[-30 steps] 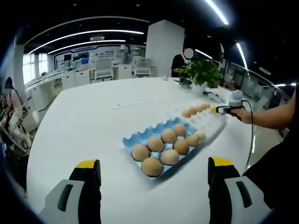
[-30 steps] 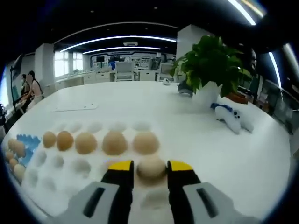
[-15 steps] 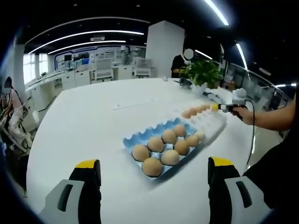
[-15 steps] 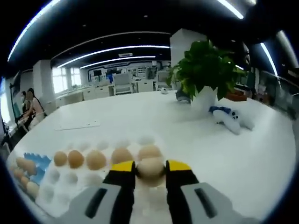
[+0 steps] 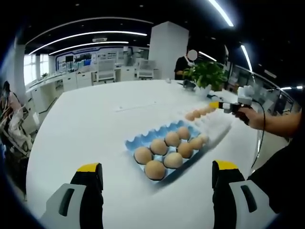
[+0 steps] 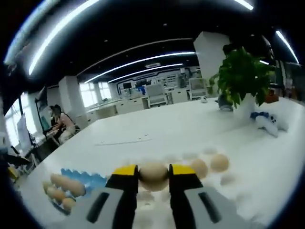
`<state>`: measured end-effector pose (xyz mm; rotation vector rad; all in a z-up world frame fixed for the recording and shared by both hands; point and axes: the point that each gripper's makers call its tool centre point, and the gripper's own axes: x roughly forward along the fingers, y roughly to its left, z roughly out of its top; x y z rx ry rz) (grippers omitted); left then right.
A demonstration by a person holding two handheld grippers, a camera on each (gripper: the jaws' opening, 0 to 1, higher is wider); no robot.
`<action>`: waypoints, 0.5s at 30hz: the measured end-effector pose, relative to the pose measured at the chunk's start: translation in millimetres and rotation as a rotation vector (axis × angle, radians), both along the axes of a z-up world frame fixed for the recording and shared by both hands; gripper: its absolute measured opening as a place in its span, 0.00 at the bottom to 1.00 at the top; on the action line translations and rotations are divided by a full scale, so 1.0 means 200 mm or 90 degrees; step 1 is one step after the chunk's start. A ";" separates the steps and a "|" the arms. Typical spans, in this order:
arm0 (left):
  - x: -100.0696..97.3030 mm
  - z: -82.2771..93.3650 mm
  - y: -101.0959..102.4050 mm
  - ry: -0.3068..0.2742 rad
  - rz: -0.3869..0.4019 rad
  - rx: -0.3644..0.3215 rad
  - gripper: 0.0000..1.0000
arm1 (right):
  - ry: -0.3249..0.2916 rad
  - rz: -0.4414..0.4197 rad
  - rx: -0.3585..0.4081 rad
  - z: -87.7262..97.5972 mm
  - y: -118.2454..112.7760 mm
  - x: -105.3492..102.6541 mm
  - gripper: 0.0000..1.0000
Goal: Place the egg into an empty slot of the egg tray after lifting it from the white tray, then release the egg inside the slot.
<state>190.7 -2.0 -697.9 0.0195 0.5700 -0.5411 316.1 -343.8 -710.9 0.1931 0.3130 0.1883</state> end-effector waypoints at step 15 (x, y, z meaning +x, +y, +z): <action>-0.01 0.00 -0.02 0.000 -0.006 -0.002 0.95 | 0.046 0.149 0.019 -0.14 0.44 -0.03 0.25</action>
